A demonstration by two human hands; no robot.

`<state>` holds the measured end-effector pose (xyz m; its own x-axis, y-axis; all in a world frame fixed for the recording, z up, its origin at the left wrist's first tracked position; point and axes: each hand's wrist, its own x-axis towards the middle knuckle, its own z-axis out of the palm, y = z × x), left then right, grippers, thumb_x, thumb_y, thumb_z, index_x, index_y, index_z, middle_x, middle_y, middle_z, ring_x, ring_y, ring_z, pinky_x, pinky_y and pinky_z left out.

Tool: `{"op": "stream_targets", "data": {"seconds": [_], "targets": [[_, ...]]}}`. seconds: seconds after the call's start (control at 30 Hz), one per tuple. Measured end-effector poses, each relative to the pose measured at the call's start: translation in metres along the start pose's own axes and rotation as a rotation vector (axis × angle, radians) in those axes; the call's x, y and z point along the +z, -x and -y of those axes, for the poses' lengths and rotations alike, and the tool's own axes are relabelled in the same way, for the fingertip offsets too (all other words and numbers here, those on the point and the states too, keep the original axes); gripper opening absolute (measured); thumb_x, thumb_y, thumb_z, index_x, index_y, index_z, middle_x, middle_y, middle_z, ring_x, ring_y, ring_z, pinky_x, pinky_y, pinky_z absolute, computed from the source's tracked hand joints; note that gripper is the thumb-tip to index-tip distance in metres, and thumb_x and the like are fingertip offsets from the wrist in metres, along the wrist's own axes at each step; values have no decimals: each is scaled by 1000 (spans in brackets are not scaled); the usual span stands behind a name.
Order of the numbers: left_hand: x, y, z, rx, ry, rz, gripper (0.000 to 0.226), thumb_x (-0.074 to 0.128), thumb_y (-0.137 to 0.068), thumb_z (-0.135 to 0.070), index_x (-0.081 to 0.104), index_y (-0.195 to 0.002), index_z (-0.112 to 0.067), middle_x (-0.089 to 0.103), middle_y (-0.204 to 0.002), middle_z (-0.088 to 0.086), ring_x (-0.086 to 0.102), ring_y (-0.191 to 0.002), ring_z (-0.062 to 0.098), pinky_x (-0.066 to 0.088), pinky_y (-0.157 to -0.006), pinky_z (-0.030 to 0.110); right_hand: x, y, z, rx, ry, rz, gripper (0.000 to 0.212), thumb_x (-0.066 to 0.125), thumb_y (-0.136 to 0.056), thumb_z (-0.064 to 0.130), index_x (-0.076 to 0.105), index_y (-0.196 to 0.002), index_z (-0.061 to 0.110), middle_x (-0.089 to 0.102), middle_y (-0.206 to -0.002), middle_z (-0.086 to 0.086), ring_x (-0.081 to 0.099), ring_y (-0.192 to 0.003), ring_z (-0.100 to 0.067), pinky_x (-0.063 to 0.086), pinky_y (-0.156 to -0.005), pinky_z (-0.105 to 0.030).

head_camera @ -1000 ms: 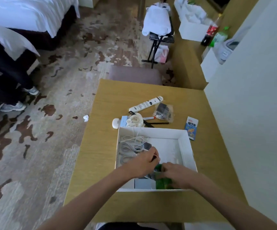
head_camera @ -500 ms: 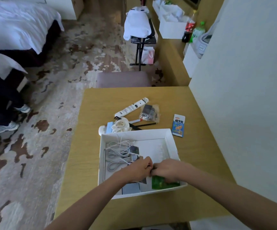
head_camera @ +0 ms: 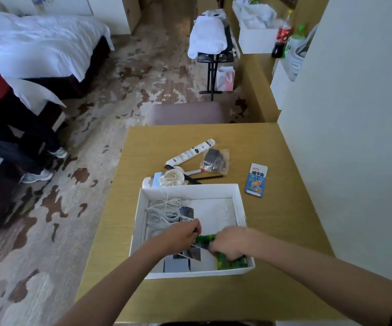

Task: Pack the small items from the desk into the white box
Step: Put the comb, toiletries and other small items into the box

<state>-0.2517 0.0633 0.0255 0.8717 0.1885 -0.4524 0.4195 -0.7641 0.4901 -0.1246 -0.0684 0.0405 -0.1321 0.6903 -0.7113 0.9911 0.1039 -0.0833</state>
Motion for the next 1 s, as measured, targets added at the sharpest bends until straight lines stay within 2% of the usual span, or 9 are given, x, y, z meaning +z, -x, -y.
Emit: {"op": "stream_targets", "data": {"seconds": [0.13, 0.33, 0.4, 0.5, 0.6, 0.67, 0.73, 0.83, 1.0], "targets": [[-3, 2, 7, 47, -170, 20, 15, 43, -95, -23, 54, -105, -20, 62, -106, 6, 57, -91, 20, 48, -77, 34, -1, 3, -3, -15, -18, 3, 37, 62, -88, 17, 56, -124, 17, 62, -109, -12, 59, -92, -30, 51, -70, -39], [-13, 9, 15, 30, -27, -53, 23, 45, -96, -26, 60, -112, -24, 58, -116, 0, 53, -102, 11, 42, -84, 25, -1, 8, -8, -41, -171, -40, 46, 60, -89, 19, 53, -133, 25, 58, -122, -10, 56, -104, -28, 51, -82, -42], [-21, 12, 13, -5, 39, -97, 24, 44, -97, -26, 60, -113, -24, 60, -118, 0, 54, -101, 11, 44, -83, 25, -2, 9, -10, -54, -242, -76, 43, 61, -89, 24, 54, -131, 26, 59, -116, -5, 55, -102, -24, 49, -79, -39], [-41, 15, 11, -54, 106, -207, 23, 43, -97, -29, 62, -110, -24, 65, -114, 0, 60, -97, 13, 52, -82, 30, -11, 10, -16, -63, -327, -177, 36, 61, -90, 34, 58, -125, 26, 55, -93, 6, 53, -87, -15, 44, -69, -33], [-61, 14, 9, -97, 173, -308, 19, 44, -96, -29, 62, -102, -25, 66, -103, -1, 64, -85, 15, 52, -61, 27, -21, 11, -25, -30, -418, -289, 32, 58, -91, 39, 59, -121, 29, 57, -88, 9, 52, -82, -11, 42, -66, -31], [-70, 13, 6, -120, 57, -391, 20, 43, -96, -29, 61, -102, -27, 67, -99, -2, 62, -78, 13, 44, -57, 23, -25, 13, -35, -10, -462, -365, 28, 57, -91, 38, 61, -118, 30, 57, -88, 11, 52, -82, -8, 41, -66, -28], [-77, 10, 6, -153, -118, -483, 23, 40, -95, -29, 61, -105, -29, 67, -103, -3, 61, -82, 16, 43, -64, 29, -29, 14, -45, 7, -512, -430, 25, 56, -91, 39, 62, -115, 32, 58, -88, 14, 52, -80, -4, 40, -66, -26], [-83, 8, 7, -208, -248, -553, 24, 41, -94, -27, 60, -108, -26, 63, -110, -3, 58, -99, 19, 46, -72, 35, -36, 10, -56, 22, -584, -542, 22, 55, -92, 39, 64, -110, 31, 59, -89, 14, 53, -80, -4, 42, -68, -26], [-90, 4, 23, -239, -148, -533, 23, 44, -93, -23, 62, -108, -20, 61, -113, 2, 52, -109, 21, 50, -83, 41, -54, -10, -66, 3, -756, -668, 20, 56, -93, 28, 69, -107, 23, 64, -90, 9, 60, -82, -8, 50, -74, -30]]}}
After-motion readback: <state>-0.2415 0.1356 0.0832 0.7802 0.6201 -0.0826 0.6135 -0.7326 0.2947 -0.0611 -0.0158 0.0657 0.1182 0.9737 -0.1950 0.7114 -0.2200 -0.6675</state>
